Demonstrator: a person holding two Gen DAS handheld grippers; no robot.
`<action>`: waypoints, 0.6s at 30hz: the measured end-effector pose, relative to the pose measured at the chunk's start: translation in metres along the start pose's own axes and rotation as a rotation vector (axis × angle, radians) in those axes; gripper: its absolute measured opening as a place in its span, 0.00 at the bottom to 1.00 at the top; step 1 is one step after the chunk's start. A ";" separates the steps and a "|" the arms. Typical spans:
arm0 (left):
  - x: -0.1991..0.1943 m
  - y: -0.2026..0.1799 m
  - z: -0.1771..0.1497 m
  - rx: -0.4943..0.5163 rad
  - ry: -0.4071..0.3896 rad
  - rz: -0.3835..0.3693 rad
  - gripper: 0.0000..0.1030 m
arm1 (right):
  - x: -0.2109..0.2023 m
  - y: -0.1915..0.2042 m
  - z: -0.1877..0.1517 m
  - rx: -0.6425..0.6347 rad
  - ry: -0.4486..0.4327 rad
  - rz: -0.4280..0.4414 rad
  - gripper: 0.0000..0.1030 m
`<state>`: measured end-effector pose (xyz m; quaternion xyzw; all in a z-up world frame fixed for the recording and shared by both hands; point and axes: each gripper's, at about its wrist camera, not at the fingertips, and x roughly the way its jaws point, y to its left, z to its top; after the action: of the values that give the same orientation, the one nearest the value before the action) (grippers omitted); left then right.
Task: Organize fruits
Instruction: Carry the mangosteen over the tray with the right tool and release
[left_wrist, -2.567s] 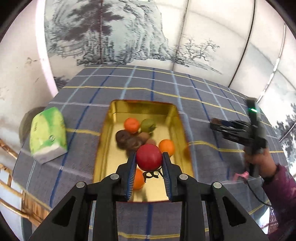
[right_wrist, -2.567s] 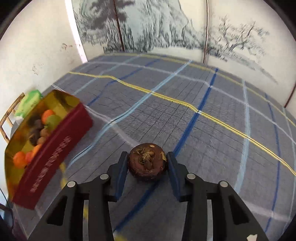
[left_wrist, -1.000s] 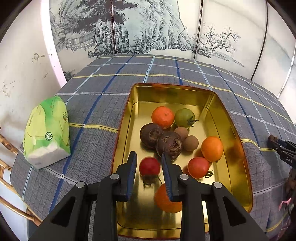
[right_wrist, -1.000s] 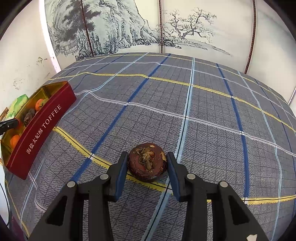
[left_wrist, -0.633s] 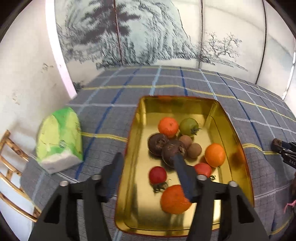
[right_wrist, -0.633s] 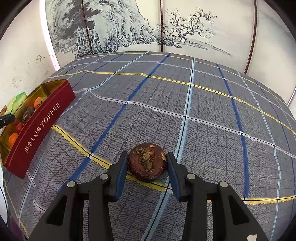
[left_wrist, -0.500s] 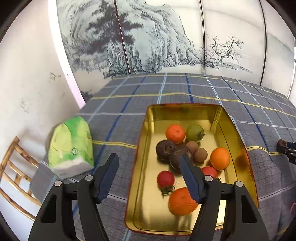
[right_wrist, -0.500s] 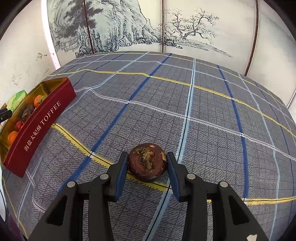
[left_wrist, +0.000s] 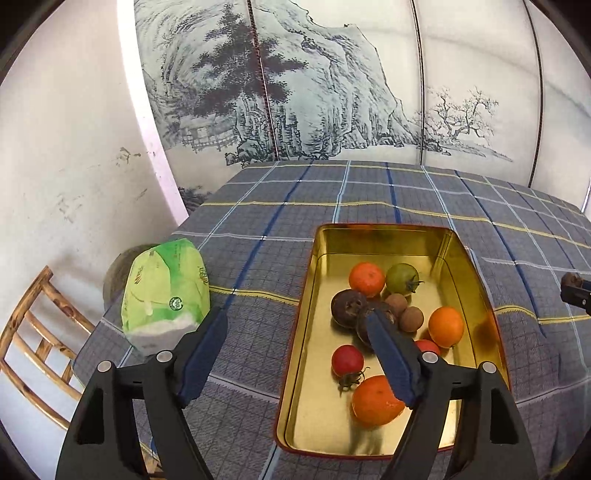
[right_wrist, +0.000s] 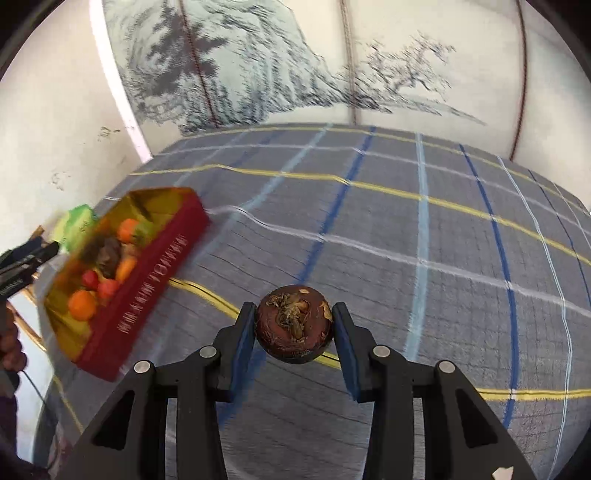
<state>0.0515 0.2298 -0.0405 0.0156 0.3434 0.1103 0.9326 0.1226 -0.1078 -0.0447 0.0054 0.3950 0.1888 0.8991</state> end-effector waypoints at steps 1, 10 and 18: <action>-0.001 0.001 0.000 -0.002 0.000 -0.001 0.77 | -0.002 0.006 0.003 -0.008 -0.005 0.008 0.37; -0.008 0.014 -0.002 -0.047 0.004 -0.008 0.81 | -0.005 0.076 0.036 -0.114 -0.038 0.114 0.37; -0.014 0.035 -0.008 -0.141 0.039 -0.045 0.92 | 0.027 0.117 0.054 -0.142 0.008 0.200 0.37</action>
<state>0.0294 0.2606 -0.0339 -0.0601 0.3533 0.1136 0.9266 0.1385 0.0177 -0.0082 -0.0195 0.3819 0.3048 0.8723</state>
